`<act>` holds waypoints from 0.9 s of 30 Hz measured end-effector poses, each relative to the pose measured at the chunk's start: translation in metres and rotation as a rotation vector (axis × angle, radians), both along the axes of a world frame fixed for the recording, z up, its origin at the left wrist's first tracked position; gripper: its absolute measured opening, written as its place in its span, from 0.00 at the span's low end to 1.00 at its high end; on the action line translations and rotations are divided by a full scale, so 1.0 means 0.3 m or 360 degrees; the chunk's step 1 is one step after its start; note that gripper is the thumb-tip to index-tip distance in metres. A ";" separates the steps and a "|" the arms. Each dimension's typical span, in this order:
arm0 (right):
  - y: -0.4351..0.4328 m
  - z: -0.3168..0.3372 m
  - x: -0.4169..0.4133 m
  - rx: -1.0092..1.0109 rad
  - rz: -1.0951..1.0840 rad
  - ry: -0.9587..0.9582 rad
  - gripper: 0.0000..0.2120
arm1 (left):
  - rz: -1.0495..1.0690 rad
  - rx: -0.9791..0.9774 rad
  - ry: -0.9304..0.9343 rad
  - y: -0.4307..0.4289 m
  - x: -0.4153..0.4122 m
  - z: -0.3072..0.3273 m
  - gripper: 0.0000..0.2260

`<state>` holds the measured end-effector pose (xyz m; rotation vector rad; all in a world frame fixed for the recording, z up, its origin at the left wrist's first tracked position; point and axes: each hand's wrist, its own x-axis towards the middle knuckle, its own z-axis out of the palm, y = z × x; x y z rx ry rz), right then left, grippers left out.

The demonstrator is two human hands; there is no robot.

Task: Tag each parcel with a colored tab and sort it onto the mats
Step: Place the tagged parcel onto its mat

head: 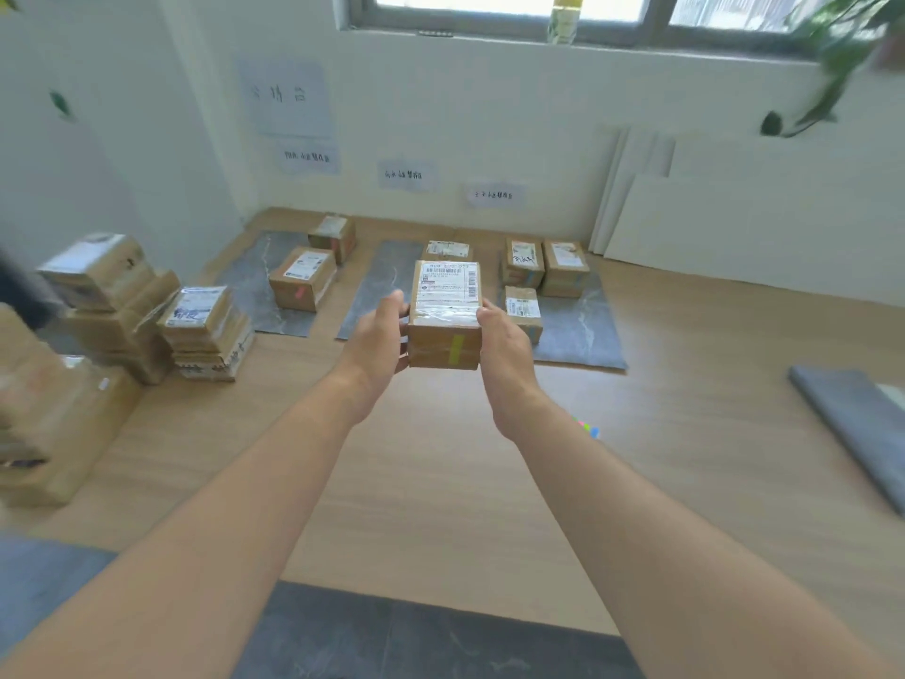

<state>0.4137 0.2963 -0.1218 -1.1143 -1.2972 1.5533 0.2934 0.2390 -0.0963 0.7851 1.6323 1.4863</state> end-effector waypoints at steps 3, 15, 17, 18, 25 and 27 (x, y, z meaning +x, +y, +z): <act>0.012 0.031 0.035 0.0050 0.0074 -0.0043 0.13 | 0.0020 -0.0020 0.0030 0.015 0.020 0.032 0.20; 0.232 -0.048 -0.066 -0.0063 0.0100 -0.0153 0.10 | 0.0043 -0.0098 0.0023 0.221 -0.081 -0.044 0.19; 0.300 -0.084 -0.131 -0.0096 0.0072 -0.0162 0.11 | 0.0003 -0.0158 0.0021 0.298 -0.150 -0.082 0.20; 0.340 -0.108 -0.167 -0.0110 0.0056 -0.0169 0.11 | -0.0022 -0.0178 0.0019 0.341 -0.189 -0.107 0.20; 0.635 -0.261 -0.434 -0.0286 -0.0153 -0.0232 0.15 | -0.0210 -0.0339 -0.0043 0.675 -0.483 -0.279 0.20; 0.712 -0.303 -0.495 -0.0317 -0.0203 -0.0250 0.14 | -0.0292 -0.0379 -0.0056 0.763 -0.554 -0.332 0.20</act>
